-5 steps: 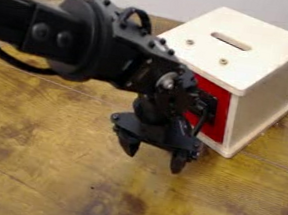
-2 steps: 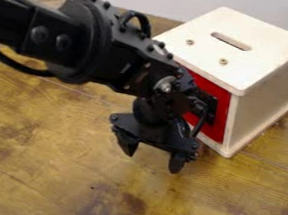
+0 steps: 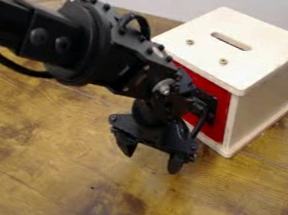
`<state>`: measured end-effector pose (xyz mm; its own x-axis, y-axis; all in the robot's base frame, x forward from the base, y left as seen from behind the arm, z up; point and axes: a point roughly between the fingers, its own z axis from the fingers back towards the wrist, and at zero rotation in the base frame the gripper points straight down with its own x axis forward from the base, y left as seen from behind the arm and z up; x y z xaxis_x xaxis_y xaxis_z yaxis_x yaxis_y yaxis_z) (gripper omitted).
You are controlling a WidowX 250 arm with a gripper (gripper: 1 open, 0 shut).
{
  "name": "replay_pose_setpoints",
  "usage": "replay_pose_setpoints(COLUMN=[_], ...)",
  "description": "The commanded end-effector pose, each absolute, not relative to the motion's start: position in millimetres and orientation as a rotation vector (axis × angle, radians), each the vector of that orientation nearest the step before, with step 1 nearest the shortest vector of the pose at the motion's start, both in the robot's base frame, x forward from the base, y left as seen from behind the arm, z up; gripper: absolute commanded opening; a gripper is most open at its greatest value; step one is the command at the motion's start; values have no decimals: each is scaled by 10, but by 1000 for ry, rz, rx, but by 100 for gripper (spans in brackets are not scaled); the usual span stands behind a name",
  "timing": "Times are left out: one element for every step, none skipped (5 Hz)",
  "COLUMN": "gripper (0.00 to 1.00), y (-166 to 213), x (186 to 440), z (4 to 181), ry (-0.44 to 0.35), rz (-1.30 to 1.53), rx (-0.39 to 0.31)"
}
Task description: Close the drawer
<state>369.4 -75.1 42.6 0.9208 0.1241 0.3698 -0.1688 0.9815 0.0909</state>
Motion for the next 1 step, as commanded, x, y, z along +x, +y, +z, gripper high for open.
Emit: replay_pose_setpoints(gripper=[100], y=[-692], x=[3779], z=[778], ry=[-469], rz=[172], rx=[100])
